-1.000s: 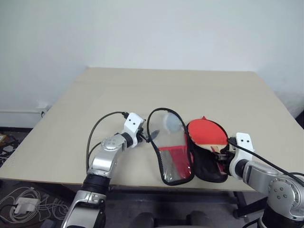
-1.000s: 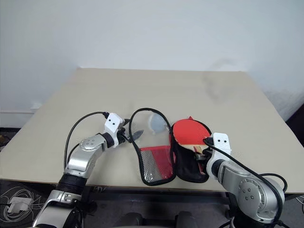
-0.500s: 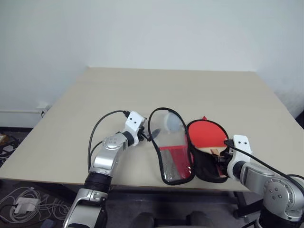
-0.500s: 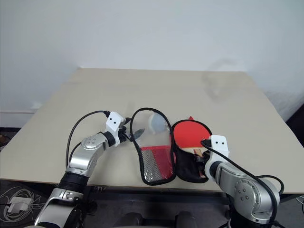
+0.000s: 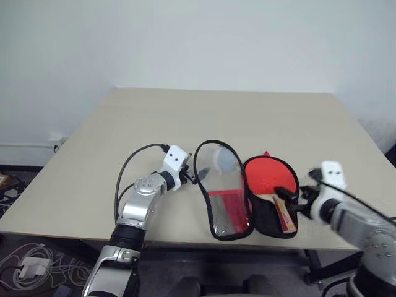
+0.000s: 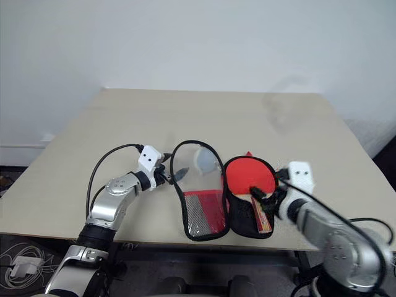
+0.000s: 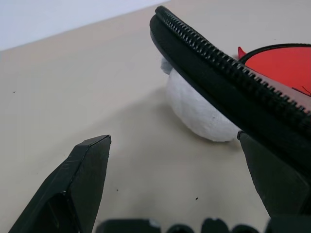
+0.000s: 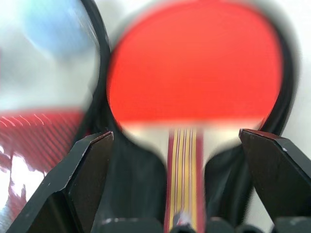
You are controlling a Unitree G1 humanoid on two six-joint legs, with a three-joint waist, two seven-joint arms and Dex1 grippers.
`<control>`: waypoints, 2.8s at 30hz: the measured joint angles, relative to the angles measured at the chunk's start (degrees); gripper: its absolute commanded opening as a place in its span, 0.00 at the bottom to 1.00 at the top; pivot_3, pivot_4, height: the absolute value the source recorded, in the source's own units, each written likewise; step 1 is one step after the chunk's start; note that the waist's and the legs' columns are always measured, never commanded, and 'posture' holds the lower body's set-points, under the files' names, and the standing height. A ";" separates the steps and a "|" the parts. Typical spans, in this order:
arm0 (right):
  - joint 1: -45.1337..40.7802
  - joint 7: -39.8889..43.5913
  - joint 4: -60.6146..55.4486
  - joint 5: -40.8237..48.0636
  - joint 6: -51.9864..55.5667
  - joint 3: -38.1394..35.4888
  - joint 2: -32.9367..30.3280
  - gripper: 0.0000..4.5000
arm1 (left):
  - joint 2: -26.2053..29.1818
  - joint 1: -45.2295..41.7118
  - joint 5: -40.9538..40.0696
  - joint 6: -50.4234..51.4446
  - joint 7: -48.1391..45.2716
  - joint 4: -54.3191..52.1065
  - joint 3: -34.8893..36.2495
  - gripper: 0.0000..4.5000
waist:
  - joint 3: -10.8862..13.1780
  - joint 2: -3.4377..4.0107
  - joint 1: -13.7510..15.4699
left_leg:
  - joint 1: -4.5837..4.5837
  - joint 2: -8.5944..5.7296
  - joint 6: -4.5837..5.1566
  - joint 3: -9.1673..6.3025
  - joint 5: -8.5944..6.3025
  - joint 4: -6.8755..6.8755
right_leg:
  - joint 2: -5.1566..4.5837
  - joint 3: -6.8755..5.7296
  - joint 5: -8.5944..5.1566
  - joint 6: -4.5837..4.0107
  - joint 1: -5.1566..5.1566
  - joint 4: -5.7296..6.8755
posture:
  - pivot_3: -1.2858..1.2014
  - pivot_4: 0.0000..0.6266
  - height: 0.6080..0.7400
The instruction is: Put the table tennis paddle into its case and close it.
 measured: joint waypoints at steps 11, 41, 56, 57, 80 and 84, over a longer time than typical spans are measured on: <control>-9.38 3.96 8.44 5.91 -14.44 -19.35 -3.16 1.00 | -0.67 -0.84 -0.29 0.92 -10.63 -1.65 -6.82 1.00 | 0.01 0.01 0.00 | 0.01 0.02 0.04 0.06 -0.02 -0.02 | 0.00 0.03 0.00 0.00 0.02 0.01 | 0.52 0.00 0.82; 0.36 -13.52 16.15 7.42 -39.55 -9.00 6.12 1.00 | -6.61 -10.44 -19.08 57.08 -13.04 -6.09 -5.58 1.00 | 0.01 0.63 -1.14 | 0.03 0.02 0.00 0.06 0.02 -0.10 | 0.03 0.17 -0.02 0.04 -0.06 0.03 | 0.52 0.00 0.82; 3.18 -15.36 18.90 6.20 -43.11 -5.75 3.94 1.00 | -20.34 -18.70 -23.20 67.80 -4.86 11.57 3.87 1.00 | 0.03 0.60 -0.68 | 0.01 -0.03 0.00 0.08 0.02 -0.09 | -0.01 0.19 -0.02 0.03 -0.05 -0.01 | 0.52 0.00 0.82; 3.61 -15.52 18.89 6.20 -43.32 -5.62 3.95 1.00 | -20.40 -18.91 -23.21 68.30 -4.87 11.79 3.57 1.00 | 0.03 0.59 -0.51 | 0.01 -0.03 0.00 0.08 0.02 -0.09 | -0.01 0.20 -0.02 0.03 -0.05 -0.01 | 0.52 0.00 0.82; 5.04 -16.96 19.42 6.09 -44.98 -4.01 3.82 1.00 | -23.45 -23.27 -23.84 78.65 4.55 15.99 8.29 1.00 | 0.05 0.58 -0.08 | -0.01 -0.08 -0.02 0.08 0.02 -0.07 | -0.05 0.22 -0.02 0.03 -0.07 -0.02 | 0.52 0.00 0.82; 4.86 -17.78 19.95 6.01 -46.20 -3.86 4.35 1.00 | -23.47 -24.11 -25.08 79.18 4.54 16.15 4.80 1.00 | 0.04 0.59 -0.33 | 0.00 -0.04 -0.03 0.07 0.02 -0.08 | -0.02 0.22 -0.02 0.03 -0.09 0.01 | 0.52 0.00 0.82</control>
